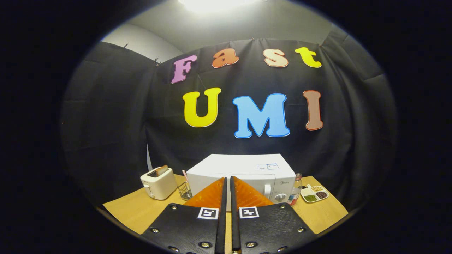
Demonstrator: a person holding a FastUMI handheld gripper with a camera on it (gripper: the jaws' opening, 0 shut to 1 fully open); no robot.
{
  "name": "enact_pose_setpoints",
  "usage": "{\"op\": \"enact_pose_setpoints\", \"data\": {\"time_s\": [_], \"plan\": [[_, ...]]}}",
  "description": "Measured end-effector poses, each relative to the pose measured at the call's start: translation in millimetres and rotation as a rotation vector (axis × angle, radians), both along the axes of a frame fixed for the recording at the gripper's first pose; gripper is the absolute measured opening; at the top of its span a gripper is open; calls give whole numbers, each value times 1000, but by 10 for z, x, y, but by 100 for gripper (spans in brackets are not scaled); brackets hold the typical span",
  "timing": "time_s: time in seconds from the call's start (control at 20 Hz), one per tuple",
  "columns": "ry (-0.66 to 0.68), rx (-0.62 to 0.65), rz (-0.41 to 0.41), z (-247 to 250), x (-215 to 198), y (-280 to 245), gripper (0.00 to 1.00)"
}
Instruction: Open the microwave, put the food inside, and close the microwave door.
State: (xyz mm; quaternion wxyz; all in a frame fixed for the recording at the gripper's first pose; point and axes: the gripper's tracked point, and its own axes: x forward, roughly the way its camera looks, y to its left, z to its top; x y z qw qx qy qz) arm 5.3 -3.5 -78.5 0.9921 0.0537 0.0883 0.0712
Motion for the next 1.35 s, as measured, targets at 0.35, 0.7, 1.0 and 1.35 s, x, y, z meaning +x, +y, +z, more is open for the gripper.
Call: {"op": "enact_pose_setpoints", "data": {"time_s": [0.35,0.7,1.0,1.35], "plan": [[-87,-23,23,735,-384,6,7],[-130,8,-33,1111,-546,-69,7],[-64,78,-128,986,-363,-178,98],[-61,41,-129,892,-245,-224,98]]}}
